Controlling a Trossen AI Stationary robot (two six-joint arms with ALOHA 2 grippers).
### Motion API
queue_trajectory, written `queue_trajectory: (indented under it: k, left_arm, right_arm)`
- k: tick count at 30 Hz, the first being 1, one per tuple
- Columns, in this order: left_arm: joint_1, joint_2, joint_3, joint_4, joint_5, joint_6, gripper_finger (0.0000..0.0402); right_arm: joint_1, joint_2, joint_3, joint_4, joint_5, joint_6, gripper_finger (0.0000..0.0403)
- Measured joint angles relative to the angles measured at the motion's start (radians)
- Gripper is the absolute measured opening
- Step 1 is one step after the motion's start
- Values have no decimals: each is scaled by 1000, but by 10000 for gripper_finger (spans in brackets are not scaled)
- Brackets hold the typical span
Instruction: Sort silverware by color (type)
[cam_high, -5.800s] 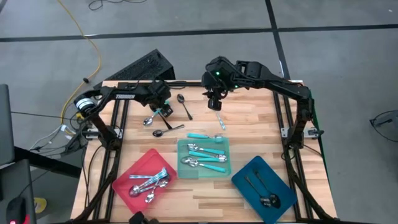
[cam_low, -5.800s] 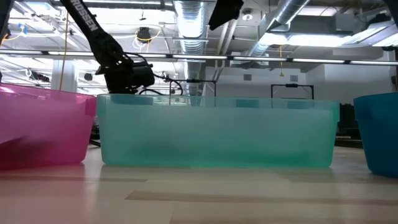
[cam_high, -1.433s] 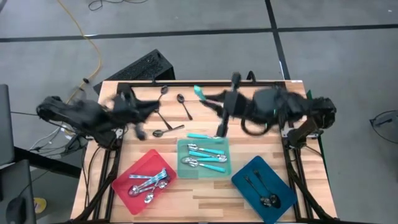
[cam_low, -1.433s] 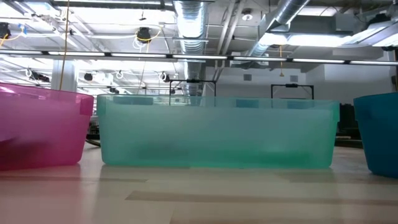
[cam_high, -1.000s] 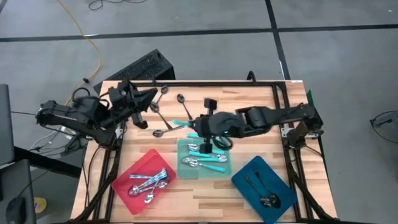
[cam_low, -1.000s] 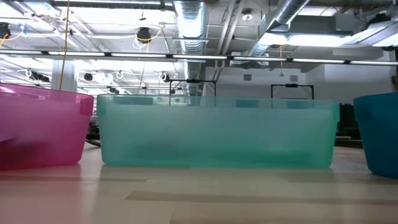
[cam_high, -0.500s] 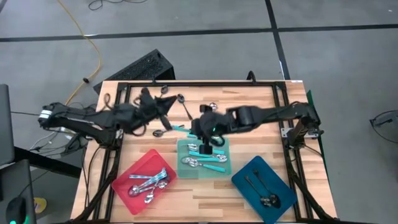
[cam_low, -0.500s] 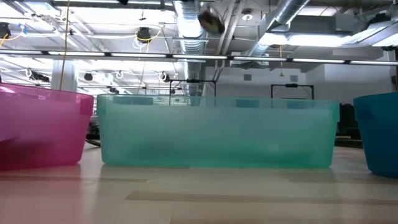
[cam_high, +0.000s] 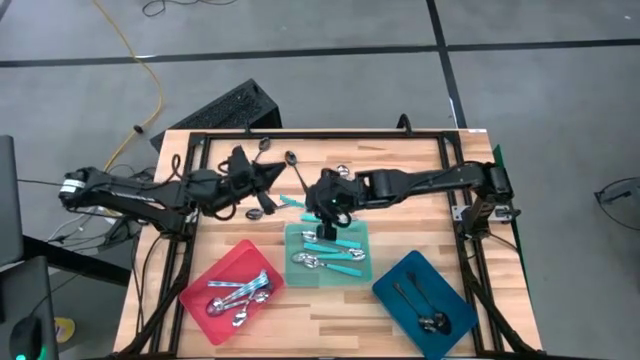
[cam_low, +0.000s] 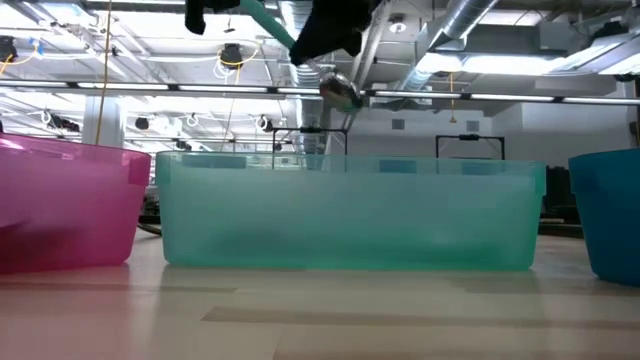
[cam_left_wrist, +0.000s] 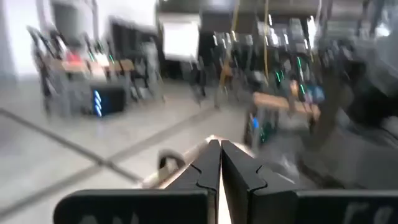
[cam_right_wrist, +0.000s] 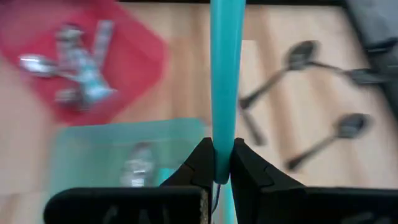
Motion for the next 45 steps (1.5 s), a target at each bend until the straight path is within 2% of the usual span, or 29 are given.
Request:
queue_trajectory:
  k: [2, 5, 8, 10, 12, 14, 16, 19, 21, 22, 25, 27, 29, 32, 35, 37, 39, 42, 45]
  left_arm:
    - [40, -12, -23, 114, 9, 49, 0]
    - [132, -40, 5, 155, 174, 64, 0]
    - [191, -46, 59, 56, 332, -5, 0]
    - [193, -44, 68, -32, 358, -28, 0]
    - [177, -37, 60, -106, 336, -35, 0]
    - [156, -37, 26, -132, 269, -62, 0]
    - [140, -36, -23, -77, 209, -58, 0]
    - [146, -40, -102, 94, 148, -2, 0]
    - [181, -43, -130, 205, 148, 31, 0]
    - [206, -46, -133, 236, 175, 35, 0]
    - [284, -46, -100, 240, 352, -10, 0]
    - [308, -44, -67, 198, 459, -47, 0]
    - [300, -44, -33, 109, 496, -58, 0]
    - [232, -45, -10, -58, 461, -63, 0]
    - [136, -44, -55, -128, 296, -87, 0]
    - [83, -44, -109, -73, 167, -95, 0]
    - [54, -58, -173, 56, 82, -91, 0]
    - [56, -66, -242, 285, 58, -69, 0]
    - [78, -66, -245, 317, 75, -70, 0]
  right_arm:
    - [15, -1, 1, 1, -32, 19, 49]
    - [65, -3, -62, 48, 44, 10, 49]
    - [84, 1, -170, 54, 183, 18, 49]
    - [61, -5, -230, 48, 241, 37, 49]
    - [27, -16, -248, 54, 269, 18, 49]
    - [-3, -22, -219, 72, 268, -31, 49]
    - [-18, -22, -167, 63, 210, -70, 49]
    - [-18, -18, -111, 77, 68, -79, 49]
    - [4, -17, -110, 92, 35, -61, 49]
    - [20, -16, -119, 98, 38, -47, 49]
    - [71, 1, -160, 155, 38, 7, 49]
    - [104, 14, -194, 173, 70, 57, 49]
    - [133, 22, -231, 139, 124, 91, 49]
    - [143, 47, -252, 128, 248, 145, 49]
    - [121, 48, -233, 82, 253, 154, 49]
    - [112, 45, -201, 86, 228, 166, 49]
    - [123, 41, -183, 54, 192, 189, 49]
    - [161, 63, -182, 54, 149, 204, 49]
    - [197, 93, -185, 41, 171, 227, 49]
